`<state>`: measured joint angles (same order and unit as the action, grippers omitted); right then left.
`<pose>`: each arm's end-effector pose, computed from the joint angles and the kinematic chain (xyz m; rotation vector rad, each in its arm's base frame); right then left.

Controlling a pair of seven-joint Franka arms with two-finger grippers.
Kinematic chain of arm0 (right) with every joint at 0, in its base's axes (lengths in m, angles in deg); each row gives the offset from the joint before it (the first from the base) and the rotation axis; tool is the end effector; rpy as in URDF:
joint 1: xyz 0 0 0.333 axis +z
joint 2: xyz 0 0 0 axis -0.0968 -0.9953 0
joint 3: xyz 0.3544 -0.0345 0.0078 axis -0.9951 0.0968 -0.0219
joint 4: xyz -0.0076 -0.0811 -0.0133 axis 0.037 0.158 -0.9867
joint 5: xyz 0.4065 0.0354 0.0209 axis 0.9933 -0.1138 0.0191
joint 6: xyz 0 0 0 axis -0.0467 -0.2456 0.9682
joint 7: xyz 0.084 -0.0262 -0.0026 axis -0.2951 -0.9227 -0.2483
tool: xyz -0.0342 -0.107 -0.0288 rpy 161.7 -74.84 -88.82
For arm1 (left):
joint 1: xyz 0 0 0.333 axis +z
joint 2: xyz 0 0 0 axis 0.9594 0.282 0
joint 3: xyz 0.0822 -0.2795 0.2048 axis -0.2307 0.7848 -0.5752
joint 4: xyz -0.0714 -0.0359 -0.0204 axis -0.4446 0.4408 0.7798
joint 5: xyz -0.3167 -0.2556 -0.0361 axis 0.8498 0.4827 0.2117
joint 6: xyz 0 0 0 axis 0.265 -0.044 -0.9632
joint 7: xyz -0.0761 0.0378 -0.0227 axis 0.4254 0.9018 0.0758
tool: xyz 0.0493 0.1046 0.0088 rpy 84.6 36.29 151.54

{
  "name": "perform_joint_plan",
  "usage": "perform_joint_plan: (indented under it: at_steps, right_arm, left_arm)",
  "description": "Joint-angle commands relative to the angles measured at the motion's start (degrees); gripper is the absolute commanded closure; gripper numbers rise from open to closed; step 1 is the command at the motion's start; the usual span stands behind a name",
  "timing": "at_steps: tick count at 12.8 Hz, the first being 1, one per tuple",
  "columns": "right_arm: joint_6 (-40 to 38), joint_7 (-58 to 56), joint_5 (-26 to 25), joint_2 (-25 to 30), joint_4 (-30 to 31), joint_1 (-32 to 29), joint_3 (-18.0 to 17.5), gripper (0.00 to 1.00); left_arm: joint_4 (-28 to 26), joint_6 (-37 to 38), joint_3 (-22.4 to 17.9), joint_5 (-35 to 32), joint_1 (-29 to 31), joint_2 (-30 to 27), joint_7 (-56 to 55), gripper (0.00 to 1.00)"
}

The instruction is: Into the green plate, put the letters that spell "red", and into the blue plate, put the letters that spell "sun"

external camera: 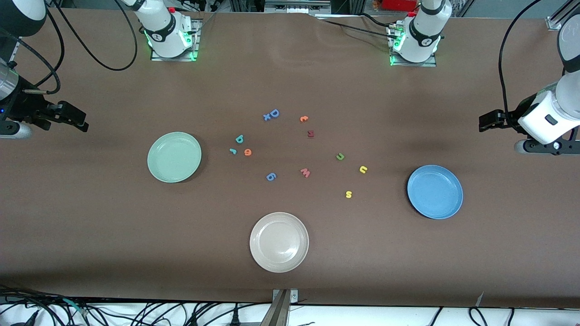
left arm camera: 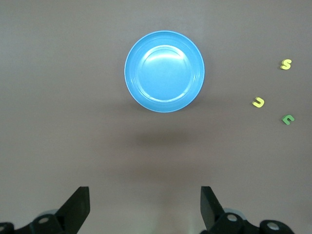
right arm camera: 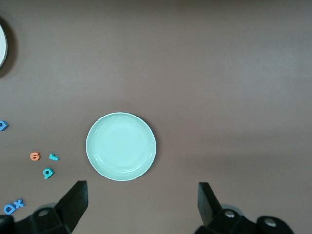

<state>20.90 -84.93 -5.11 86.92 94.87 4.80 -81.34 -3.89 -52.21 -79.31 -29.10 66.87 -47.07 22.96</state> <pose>0.5936 -0.0016 0.6019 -3.1388 0.0579 -0.0573 0.6035 0.0008 0.5698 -3.0842 0.0388 0.2797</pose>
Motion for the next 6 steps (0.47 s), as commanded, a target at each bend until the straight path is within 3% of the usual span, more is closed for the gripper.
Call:
perform_joint_plan:
  at_steps: [1,6]
  right_arm:
    - [-0.65,-0.28,-0.31,-0.55,-1.29,-0.39,-0.28,0.00]
    - [-0.29,-0.54,-0.31,-0.55,-1.38,-0.48,-0.28,0.00]
  left_arm:
    - [2.31,0.12,-0.57,1.50,-0.89,1.83,1.38,0.00]
    - [3.03,0.29,-0.48,1.85,-0.72,2.29,1.73,0.00]
